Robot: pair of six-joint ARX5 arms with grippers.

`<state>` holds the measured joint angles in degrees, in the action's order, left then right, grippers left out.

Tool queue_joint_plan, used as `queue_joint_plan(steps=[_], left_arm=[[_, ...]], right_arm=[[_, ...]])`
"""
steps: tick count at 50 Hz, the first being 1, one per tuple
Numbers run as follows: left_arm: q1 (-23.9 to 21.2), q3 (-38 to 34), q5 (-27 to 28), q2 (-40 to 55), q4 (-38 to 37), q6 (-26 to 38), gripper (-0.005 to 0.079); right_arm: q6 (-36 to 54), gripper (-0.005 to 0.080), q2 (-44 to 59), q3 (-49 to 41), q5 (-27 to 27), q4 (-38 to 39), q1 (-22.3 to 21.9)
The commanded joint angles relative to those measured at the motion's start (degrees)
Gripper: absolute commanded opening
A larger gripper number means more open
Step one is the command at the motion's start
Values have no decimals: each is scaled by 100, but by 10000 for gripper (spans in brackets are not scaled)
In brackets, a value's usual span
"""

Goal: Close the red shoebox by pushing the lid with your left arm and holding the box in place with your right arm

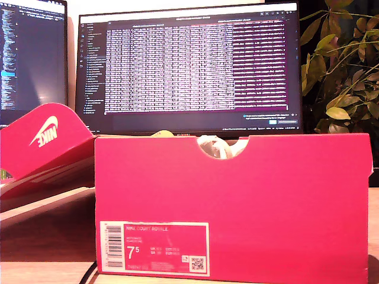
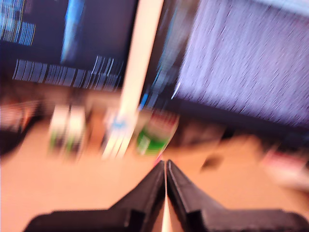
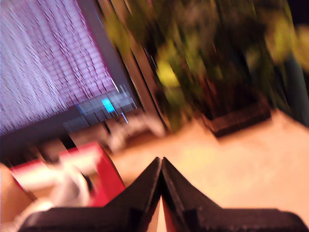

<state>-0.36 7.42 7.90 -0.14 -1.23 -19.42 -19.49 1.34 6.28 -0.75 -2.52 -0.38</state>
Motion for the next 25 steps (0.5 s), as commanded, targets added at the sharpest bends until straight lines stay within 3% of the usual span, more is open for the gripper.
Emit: queue_joint_plan(steps=[1,25], left_arm=[[2,63,98,118,13,-31,-19],[11,656,592,2225,-83,-11,-19]], right_arm=[[0,-12,72,76,120,33,-2],[264,-12,1200,323,844,-225,-2]])
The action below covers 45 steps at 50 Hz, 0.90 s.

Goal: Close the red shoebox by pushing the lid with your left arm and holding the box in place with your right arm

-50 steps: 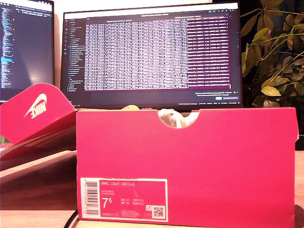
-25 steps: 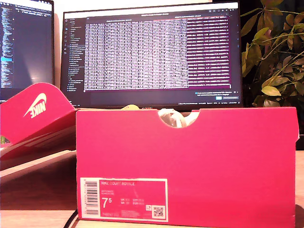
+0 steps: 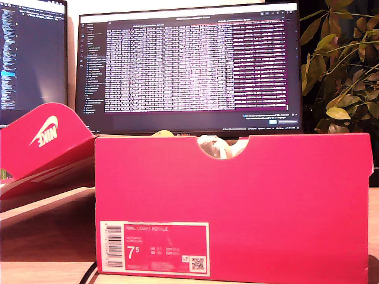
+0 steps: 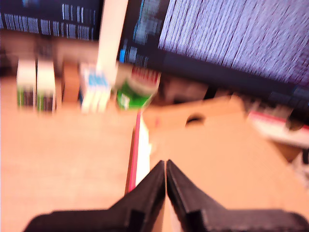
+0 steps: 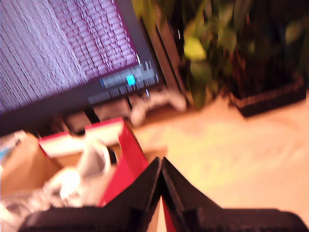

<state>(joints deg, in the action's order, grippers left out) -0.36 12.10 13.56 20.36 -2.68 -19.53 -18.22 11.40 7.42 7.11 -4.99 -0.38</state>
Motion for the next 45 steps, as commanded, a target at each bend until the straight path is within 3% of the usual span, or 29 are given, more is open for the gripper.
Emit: queue_joint_plan(steps=[1,16,33,45], left_arm=[[13,232,46,280,63,0,-19],[160,863,315,1908,55,9,-19],[721,1440,741,3357,-96,138,-19],[1108,1781,1202,4105,-284,184,-19]], right_arm=[[138,-13,282,247,85,4,-2],[354,-12,1836,866,463,-4,0],[782,-12,3842,1950,942,-9,15],[1097,-13,5115,2476,951,2,422]])
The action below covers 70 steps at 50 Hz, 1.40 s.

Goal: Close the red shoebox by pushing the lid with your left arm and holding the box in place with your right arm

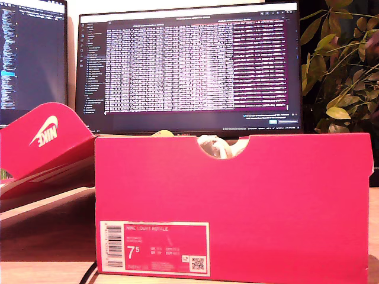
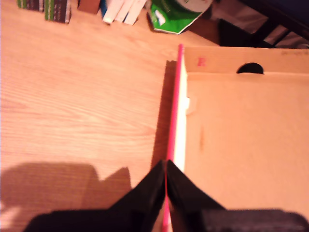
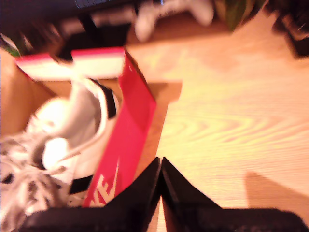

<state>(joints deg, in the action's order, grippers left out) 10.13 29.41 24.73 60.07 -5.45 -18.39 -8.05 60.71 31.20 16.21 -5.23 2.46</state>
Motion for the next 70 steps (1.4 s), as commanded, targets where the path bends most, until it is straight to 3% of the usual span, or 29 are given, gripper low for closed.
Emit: queue_joint_plan(steps=[1,14,25,49,70], left_arm=[[76,74,101,195,-26,79,-19],[160,396,433,859,-299,234,-19],[160,590,503,1436,-505,387,-19],[175,695,1145,2474,-741,492,-19],[175,699,2020,2627,-774,533,-19]], right_arm=[[92,-12,284,131,42,28,195],[103,-12,1233,350,39,289,765],[214,-12,1561,387,39,310,999],[214,-12,1563,391,39,494,1067],[214,-12,1563,391,39,476,1202]])
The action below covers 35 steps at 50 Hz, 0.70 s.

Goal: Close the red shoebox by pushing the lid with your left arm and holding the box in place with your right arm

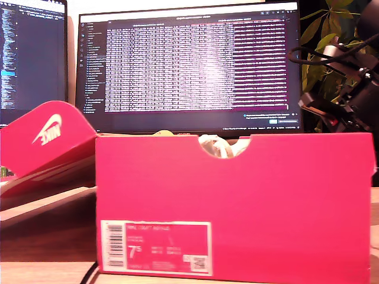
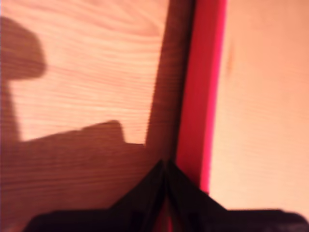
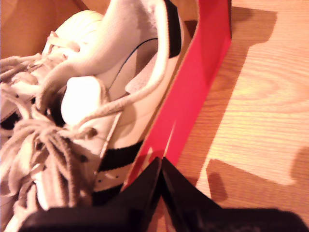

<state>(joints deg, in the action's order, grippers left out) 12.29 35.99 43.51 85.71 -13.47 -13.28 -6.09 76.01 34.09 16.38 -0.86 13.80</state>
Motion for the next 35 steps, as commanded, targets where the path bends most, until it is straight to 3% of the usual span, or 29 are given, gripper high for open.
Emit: queue_joint_plan(steps=[1,12,35], left_arm=[[-42,48,162,63,24,22,-19],[-39,184,498,63,15,22,-19],[-42,1043,1882,4,-719,-13,-19]], right_arm=[[17,-13,33,103,22,33,83],[15,-13,33,103,22,-11,308],[17,-12,33,103,20,-46,568]])
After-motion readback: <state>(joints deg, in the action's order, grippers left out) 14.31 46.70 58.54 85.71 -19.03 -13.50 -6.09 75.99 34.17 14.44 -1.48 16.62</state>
